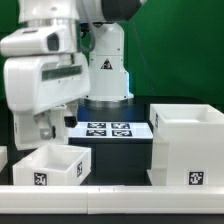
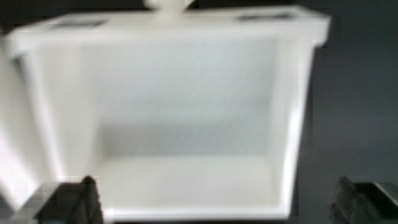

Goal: Assemble drawer

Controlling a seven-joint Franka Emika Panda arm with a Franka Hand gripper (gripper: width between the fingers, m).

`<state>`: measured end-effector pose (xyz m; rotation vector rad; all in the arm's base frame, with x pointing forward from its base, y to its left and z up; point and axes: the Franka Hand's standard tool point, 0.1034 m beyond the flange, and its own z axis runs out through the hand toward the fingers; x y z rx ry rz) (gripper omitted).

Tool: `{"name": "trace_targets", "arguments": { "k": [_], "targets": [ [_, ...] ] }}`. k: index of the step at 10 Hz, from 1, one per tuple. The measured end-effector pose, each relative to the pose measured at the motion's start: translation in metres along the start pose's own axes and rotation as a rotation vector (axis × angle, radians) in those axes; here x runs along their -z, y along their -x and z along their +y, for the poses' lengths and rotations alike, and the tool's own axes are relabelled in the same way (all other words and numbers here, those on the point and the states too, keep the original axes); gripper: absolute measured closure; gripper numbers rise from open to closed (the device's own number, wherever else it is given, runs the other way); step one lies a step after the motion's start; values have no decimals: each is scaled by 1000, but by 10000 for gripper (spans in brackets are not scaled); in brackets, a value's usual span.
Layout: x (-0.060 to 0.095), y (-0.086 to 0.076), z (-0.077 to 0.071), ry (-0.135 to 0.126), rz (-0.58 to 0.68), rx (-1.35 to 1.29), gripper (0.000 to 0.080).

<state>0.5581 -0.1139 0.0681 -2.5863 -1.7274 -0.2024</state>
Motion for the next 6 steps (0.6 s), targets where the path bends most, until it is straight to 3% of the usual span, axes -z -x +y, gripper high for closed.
{"name": "trace_targets", "arguments": {
  "k": [3, 6],
  "targets": [
    [-1, 1, 1, -2, -4, -6, 150],
    [-26, 13, -19, -1, -7, -20, 150]
  ]
}}
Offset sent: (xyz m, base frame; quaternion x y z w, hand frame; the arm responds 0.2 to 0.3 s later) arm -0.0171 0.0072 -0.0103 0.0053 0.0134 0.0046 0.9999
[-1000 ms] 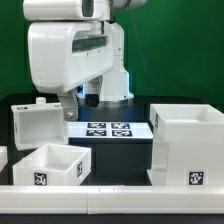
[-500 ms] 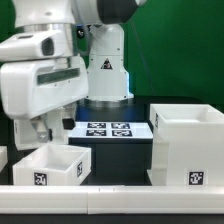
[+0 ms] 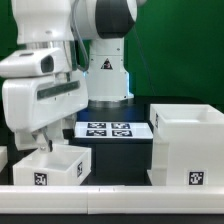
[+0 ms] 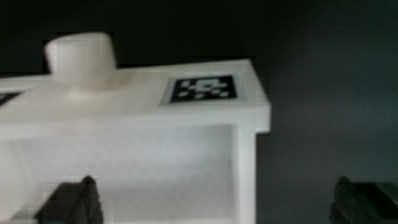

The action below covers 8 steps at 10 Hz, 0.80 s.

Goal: Assemble drawer

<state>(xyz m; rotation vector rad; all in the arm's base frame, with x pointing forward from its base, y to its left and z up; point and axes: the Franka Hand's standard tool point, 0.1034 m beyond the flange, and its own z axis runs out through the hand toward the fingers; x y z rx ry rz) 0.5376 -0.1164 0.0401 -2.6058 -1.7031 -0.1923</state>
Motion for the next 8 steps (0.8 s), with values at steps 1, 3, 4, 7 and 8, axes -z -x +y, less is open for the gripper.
{"name": "trace_targets", "arguments": {
  "k": [1, 3, 4, 7, 8],
  "targets": [
    [-9, -1, -4, -15, 2, -3, 150],
    [-27, -7, -12, -41, 7, -13, 150],
    [-32, -6, -13, -46, 7, -14, 150],
    [-35, 0, -14, -50, 7, -11, 193],
    [-35, 1, -14, -50, 6, -12, 193]
  ]
}}
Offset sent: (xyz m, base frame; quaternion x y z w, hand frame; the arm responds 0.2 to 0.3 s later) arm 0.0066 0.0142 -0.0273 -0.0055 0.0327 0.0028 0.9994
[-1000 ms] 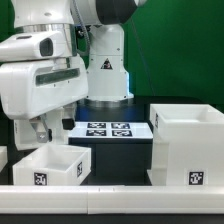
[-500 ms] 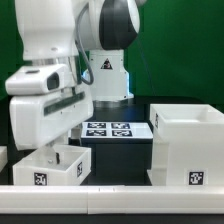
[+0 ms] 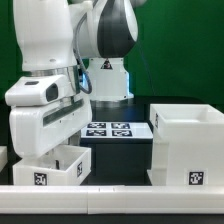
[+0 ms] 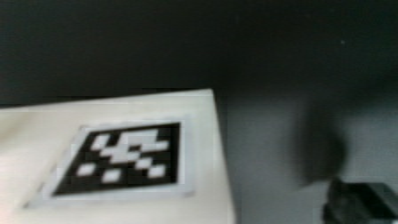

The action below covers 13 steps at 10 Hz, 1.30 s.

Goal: Assemble drawer

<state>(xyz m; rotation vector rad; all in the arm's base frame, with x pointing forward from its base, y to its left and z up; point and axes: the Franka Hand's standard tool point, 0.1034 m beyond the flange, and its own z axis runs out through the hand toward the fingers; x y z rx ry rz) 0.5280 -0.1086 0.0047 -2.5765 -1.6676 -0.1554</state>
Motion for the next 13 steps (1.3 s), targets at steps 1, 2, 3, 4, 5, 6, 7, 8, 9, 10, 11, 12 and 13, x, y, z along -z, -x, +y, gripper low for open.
{"name": "trace_targets", "arguments": {
  "k": [1, 2, 3, 4, 5, 6, 7, 8, 9, 10, 11, 12, 13],
  "targets": [
    [0, 0, 0, 0, 0, 0, 371],
    [0, 0, 0, 0, 0, 0, 506],
    [0, 0, 0, 0, 0, 0, 506],
    [0, 0, 0, 0, 0, 0, 704],
    [0, 0, 0, 0, 0, 1, 763],
    [3, -11, 0, 6, -8, 55, 763],
    [7, -31, -2, 12, -17, 131, 763],
    [8, -53, -6, 6, -30, 214, 763],
    [8, -70, -11, 11, -34, 265, 763],
    [7, -80, -19, 5, -36, 293, 763],
    [6, -76, -18, 2, -37, 285, 763],
    [5, -75, -18, 2, -37, 282, 763],
    [5, -75, -18, 1, -36, 282, 762]
  ]
}}
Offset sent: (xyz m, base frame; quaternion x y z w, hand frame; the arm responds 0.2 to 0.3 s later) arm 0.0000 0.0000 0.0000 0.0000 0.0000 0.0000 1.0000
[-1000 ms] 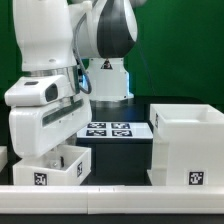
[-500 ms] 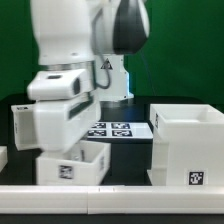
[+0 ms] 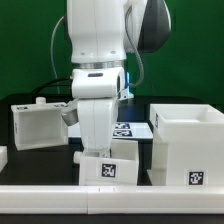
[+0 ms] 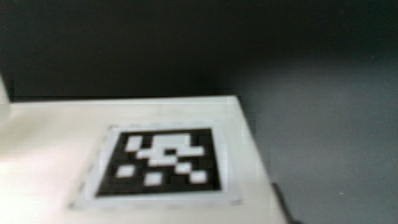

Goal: Assemble drawer

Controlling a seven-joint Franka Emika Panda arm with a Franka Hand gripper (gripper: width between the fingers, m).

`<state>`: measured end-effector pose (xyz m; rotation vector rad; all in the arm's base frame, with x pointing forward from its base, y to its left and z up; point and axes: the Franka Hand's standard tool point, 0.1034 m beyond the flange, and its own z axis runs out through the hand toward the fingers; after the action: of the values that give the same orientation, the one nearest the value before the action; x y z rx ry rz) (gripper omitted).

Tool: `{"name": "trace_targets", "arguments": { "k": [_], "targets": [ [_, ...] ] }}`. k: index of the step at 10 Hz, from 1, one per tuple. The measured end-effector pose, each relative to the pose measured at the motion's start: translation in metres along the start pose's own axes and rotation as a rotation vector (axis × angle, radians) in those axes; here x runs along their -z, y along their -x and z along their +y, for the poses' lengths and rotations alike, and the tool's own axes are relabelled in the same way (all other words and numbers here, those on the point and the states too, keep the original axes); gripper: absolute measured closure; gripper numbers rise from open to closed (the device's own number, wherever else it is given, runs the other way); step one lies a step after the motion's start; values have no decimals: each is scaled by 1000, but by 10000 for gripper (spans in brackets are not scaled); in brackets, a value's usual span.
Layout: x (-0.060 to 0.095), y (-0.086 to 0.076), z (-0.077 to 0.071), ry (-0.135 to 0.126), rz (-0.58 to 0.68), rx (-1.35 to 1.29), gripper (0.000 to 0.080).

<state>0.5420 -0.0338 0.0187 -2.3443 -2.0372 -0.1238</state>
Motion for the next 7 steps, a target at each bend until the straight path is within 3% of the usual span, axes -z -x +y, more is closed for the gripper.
{"name": "trace_targets", "arguments": {
  "k": [1, 2, 3, 5, 7],
  "targets": [
    [0, -1, -1, -20, -4, -10, 762],
    [0, -4, 0, -61, -15, -17, 761],
    [0, -6, 3, -86, -19, -23, 761],
    [-1, -15, 4, -74, -17, -31, 761],
    [-2, -13, 3, -78, -17, -34, 761]
  ]
}}
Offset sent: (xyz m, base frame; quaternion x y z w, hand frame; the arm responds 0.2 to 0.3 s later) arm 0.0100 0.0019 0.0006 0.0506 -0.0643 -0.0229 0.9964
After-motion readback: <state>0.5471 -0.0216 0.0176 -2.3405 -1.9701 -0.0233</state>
